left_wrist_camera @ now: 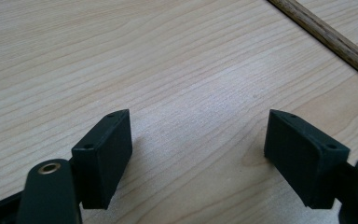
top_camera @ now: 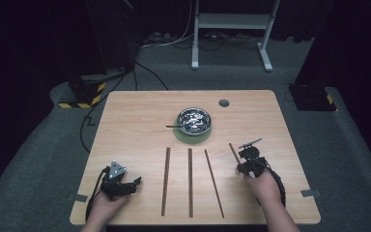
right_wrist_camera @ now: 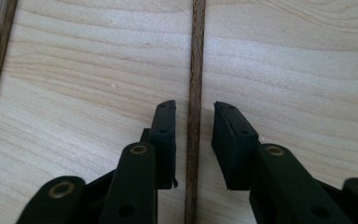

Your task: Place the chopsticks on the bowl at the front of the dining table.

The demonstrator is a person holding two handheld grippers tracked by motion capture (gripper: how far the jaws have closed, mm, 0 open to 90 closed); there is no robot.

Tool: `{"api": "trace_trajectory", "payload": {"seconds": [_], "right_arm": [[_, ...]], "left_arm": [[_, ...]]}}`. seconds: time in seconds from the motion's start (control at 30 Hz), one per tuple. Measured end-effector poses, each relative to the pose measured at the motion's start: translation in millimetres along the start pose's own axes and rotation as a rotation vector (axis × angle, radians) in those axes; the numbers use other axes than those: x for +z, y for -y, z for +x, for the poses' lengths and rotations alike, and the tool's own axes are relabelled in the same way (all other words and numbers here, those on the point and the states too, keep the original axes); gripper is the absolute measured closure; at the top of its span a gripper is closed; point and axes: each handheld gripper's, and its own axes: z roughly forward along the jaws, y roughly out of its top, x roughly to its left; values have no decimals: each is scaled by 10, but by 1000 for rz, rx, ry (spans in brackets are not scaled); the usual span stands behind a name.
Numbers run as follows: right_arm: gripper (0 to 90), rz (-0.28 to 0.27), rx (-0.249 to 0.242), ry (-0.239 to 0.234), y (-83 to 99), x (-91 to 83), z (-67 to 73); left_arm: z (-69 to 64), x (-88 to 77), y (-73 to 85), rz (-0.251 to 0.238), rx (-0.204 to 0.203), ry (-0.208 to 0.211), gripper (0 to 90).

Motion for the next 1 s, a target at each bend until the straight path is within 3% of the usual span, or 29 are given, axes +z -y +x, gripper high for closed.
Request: {"api": "trace_trajectory", "payload": {"seconds": [0.17,0.47,0.6,1.0], "right_arm": [[732,12,12,3,-28,4,-12],[771,9,-18,-6,8,-10,-10],[829,1,-23,0,14,-9,-1],[837,-39,-47,6,62,-6,22]], "left_arm": [[0,0,0,0,0,0,233],[2,0,-2,2,3,1,233],[2,2,-2,0,2,2,233],[1,3,-3,1,2,3,233]]}}
